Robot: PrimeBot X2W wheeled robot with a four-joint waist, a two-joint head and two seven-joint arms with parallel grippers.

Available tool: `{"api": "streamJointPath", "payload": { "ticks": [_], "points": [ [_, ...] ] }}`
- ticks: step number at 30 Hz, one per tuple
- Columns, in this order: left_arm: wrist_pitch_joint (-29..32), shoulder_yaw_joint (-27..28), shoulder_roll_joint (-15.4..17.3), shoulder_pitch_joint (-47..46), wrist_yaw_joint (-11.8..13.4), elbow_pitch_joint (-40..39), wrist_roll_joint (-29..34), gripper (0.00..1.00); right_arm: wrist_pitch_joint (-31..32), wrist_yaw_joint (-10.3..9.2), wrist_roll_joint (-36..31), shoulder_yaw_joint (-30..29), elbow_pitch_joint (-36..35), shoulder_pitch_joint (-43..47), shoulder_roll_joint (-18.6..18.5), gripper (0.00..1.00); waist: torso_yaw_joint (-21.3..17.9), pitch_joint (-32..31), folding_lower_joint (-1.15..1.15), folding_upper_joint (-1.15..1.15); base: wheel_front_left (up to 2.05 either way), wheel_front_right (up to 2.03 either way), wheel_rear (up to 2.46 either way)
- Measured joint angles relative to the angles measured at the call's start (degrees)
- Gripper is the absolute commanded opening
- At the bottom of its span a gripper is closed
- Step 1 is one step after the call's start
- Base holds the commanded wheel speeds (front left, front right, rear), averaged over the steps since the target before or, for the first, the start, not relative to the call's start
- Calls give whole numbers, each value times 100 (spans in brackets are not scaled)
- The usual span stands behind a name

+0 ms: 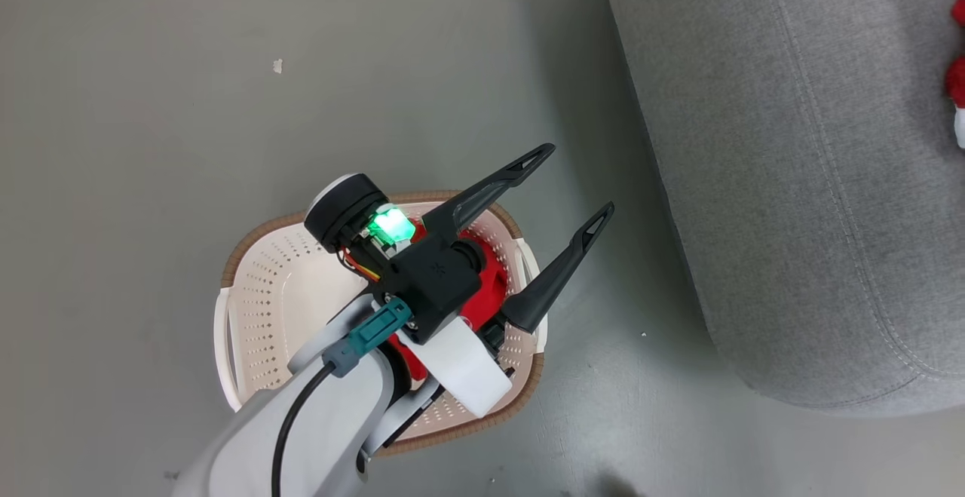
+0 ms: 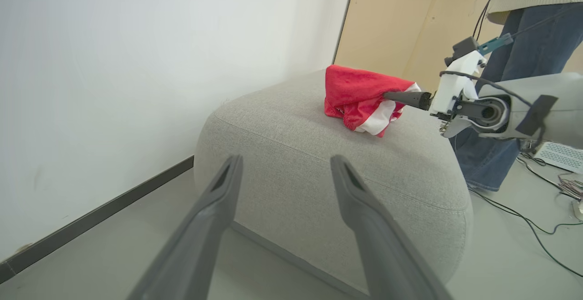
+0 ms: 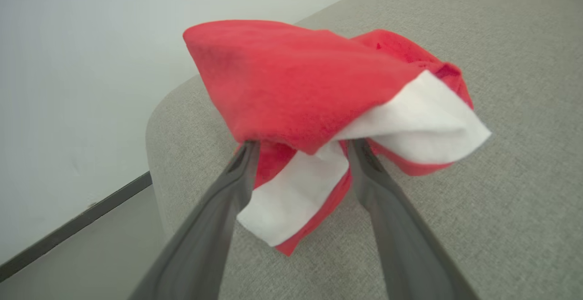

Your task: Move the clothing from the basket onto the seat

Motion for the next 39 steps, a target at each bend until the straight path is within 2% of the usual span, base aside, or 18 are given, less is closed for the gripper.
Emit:
{"api": "streamJointPath", "payload": {
  "ticks": [13,22,29,39],
  "points": [
    [-315,-5,-23,19,-45,279,-138,100,0,1,207,873,-565,867,186,100,-191,-308,0,0,0,0,0],
    [-548,210,33,56,-41,465,-212,100,0,1,67,1381,-1417,929,36,100,-262,-611,0,0,0,0,0],
    [-765,501,120,325,141,601,-282,100,0,1,-268,1857,-2004,881,-70,100,-212,-887,0,0,0,0,0],
    [-1066,1022,240,843,508,793,-411,100,0,1,-949,2557,-2308,635,-11,100,14,-1297,0,0,0,0,0]
  ]
}}
